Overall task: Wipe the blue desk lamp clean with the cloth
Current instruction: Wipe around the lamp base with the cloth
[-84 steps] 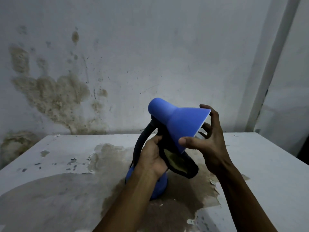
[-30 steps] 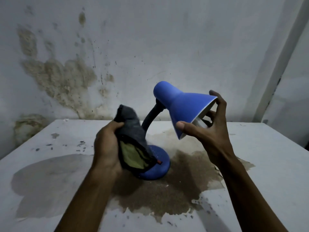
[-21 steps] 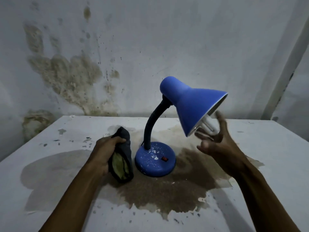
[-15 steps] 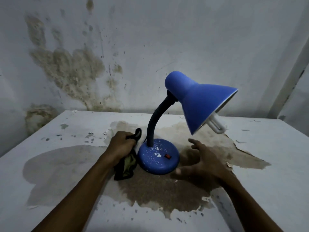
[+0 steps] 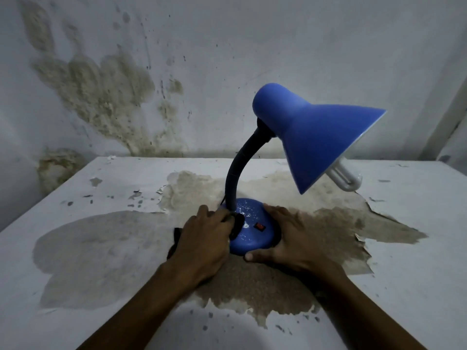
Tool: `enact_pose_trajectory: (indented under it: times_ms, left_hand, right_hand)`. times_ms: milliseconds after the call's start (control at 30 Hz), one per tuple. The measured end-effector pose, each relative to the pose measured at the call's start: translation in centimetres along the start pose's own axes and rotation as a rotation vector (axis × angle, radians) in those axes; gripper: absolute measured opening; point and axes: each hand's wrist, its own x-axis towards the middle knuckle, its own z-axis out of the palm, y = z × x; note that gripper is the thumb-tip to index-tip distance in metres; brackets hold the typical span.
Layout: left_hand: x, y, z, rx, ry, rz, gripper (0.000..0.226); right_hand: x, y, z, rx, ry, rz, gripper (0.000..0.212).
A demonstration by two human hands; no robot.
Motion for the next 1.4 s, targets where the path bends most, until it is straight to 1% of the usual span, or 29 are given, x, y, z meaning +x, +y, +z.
enact_pose_trajectory:
  times_ms: [67, 133, 167, 233, 300, 333, 400, 467, 533, 567, 600, 633, 667, 700, 733, 767, 800, 867, 933, 967, 1033, 1100, 1133, 1167, 1233, 1267, 1300, 1333, 1400]
  left_hand:
    - [-0.1, 0.7, 0.1, -0.114, -0.010, 0.076, 0.047]
    - [0.2, 0.3, 0.2, -0.354, -0.043, 0.098, 0.052]
    - [0.3, -0.4, 0.2, -0.476, -0.035, 0.066, 0.053]
    - [0.8, -2.3, 0.6, -0.582, 0.099, -0.069, 0.051]
    - [1.5, -3.6, 1.0, -0.508, 0.229, -0.199, 0.048]
    - [1.7, -3.6, 1.1, -0.455, 0.223, -0.248, 0.046]
    - [1.7, -2.6, 1.6, -0.357, 0.117, -0.285, 0.041]
    - [0.8, -0.9, 1.9, -0.205, 0.064, -0.220, 0.041]
    - [-0.1, 0.0, 1.4, -0.158, 0.054, -0.078, 0.047]
    - [-0.1, 0.0, 0.5, -0.238, 0.021, -0.039, 0.050]
    - [-0.1, 0.1, -0.1, -0.394, -0.027, -0.041, 0.052]
    - [0.2, 0.0, -0.6, -0.565, -0.035, -0.074, 0.050]
    - [0.6, -0.2, -0.9, -0.655, 0.014, -0.114, 0.048]
    - [1.0, -0.1, -1.1, -0.618, 0.089, -0.141, 0.045]
    - [1.3, 0.1, -1.0, -0.505, 0.159, -0.174, 0.042]
    - [1.5, 0.4, -0.8, -0.397, 0.203, -0.220, 0.040]
    - [1.8, 1.1, -0.7, -0.310, 0.199, -0.266, 0.039]
    - [2.1, 2.7, -0.1, -0.122, 0.089, -0.304, 0.040]
    - [2.2, 4.0, 0.8, 0.060, -0.008, -0.269, 0.040]
    - [2.3, 4.2, 0.9, 0.087, -0.038, -0.248, 0.040]
    - [2.8, 3.4, -0.3, -0.065, -0.117, -0.210, 0.040]
    - [3.4, 2.4, -2.2, -0.408, -0.232, -0.235, 0.041]
    - [3.5, 2.0, -2.7, -0.532, -0.224, -0.280, 0.041]
    - [3.4, 1.8, -2.7, -0.543, -0.174, -0.317, 0.039]
    - [2.8, 2.0, -2.1, -0.300, -0.096, -0.334, 0.037]
    - [2.4, 2.4, -1.7, -0.192, -0.104, -0.311, 0.038]
    - [2.3, 2.6, -1.3, -0.164, -0.124, -0.259, 0.038]
    - [2.2, 2.5, -1.3, -0.214, -0.150, -0.208, 0.039]
    - [2.5, 2.4, -2.1, -0.459, -0.195, -0.185, 0.041]
  right_hand:
    - [-0.1, 0.0, 0.2, 0.007, 0.018, -0.010, 0.122]
    - [-0.3, 0.0, 0.2, -0.009, 0.030, -0.019, 0.120]
    - [-0.4, 0.0, 0.3, -0.017, 0.036, -0.024, 0.119]
    - [-0.5, -0.1, 0.2, -0.031, 0.044, -0.034, 0.118]
    - [-0.6, -0.2, 0.1, -0.043, 0.040, -0.027, 0.118]
    - [-0.6, -0.3, 0.1, -0.046, 0.038, -0.022, 0.118]
    - [-0.4, -0.2, 0.1, -0.040, 0.041, -0.017, 0.118]
    - [-0.3, -0.2, 0.3, -0.032, 0.044, -0.015, 0.120]
    - [-0.2, -0.1, 0.4, -0.016, 0.055, -0.014, 0.120]
    - [-0.1, -0.1, 0.3, -0.016, 0.061, -0.020, 0.120]
    - [-0.2, 0.0, 0.4, -0.019, 0.058, -0.018, 0.120]
    - [-0.1, 0.0, 0.4, -0.026, 0.060, -0.022, 0.120]
    - [-0.1, 0.0, 0.4, -0.032, 0.059, -0.028, 0.120]
    - [-0.1, 0.0, 0.4, -0.036, 0.056, -0.030, 0.120]
    - [-0.1, -0.1, 0.4, -0.039, 0.052, -0.032, 0.121]
    - [-0.1, -0.1, 0.4, -0.037, 0.048, -0.032, 0.122]
    - [-0.1, 0.0, 0.4, -0.031, 0.052, -0.027, 0.122]
    - [-0.1, -0.1, 0.4, -0.024, 0.055, -0.016, 0.122]
    - [-0.1, -0.1, 0.5, -0.016, 0.058, -0.012, 0.122]
    - [-0.1, 0.0, 0.5, -0.013, 0.057, -0.013, 0.123]
    - [-0.1, 0.1, 0.6, -0.013, 0.059, -0.024, 0.123]
    - [-0.1, 0.3, 0.4, -0.009, 0.061, -0.033, 0.122]
    - [-0.1, 0.4, 0.4, -0.013, 0.059, -0.037, 0.122]
    - [-0.1, 0.4, 0.3, -0.022, 0.059, -0.037, 0.122]
    - [0.0, 0.4, 0.4, -0.036, 0.055, -0.032, 0.123]
    - [0.0, 0.4, 0.5, -0.039, 0.052, -0.029, 0.123]
    - [0.0, 0.6, 0.5, -0.044, 0.054, -0.026, 0.124]
    - [0.0, 0.5, 0.5, -0.060, 0.052, -0.028, 0.124]
    - [0.1, 0.6, 0.6, -0.086, 0.046, -0.033, 0.124]
